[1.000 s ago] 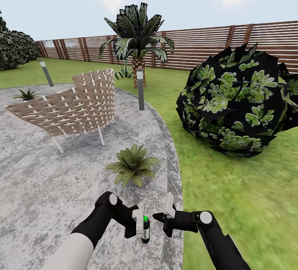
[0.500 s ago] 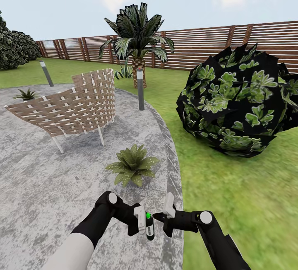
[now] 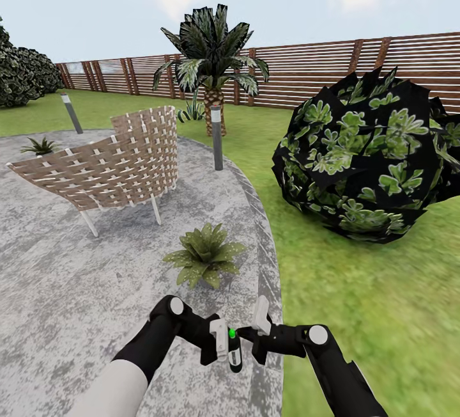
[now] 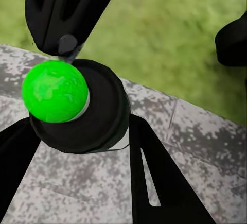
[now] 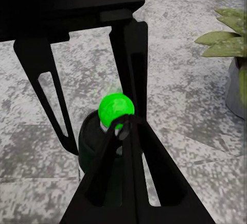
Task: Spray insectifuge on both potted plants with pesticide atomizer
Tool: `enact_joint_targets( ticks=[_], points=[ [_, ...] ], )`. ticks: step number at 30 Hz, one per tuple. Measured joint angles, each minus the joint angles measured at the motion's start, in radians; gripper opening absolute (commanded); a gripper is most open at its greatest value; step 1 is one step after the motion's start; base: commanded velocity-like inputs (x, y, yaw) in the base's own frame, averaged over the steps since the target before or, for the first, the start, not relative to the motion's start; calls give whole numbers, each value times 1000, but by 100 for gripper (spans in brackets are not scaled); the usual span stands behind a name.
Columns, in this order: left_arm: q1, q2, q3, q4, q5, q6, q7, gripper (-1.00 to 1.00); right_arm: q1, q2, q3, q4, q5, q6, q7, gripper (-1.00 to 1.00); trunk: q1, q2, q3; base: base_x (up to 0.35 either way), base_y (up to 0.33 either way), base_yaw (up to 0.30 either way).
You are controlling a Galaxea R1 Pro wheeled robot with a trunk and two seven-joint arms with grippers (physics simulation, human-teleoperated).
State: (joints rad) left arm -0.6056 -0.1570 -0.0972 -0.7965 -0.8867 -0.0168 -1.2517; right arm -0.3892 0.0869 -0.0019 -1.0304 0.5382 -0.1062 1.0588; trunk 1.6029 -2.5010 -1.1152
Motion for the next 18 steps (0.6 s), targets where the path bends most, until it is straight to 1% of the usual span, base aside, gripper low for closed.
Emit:
enact_joint_targets(
  ticks=[11,18],
  points=[
    [0,0,-7,-2,1,1,0,-100,0,0,0,0,0,0,0,-100,0,0,0,0,0,0],
    [0,0,-7,-3,17,1,6,-100,0,0,0,0,0,0,0,-100,0,0,0,0,0,0]
  ],
)
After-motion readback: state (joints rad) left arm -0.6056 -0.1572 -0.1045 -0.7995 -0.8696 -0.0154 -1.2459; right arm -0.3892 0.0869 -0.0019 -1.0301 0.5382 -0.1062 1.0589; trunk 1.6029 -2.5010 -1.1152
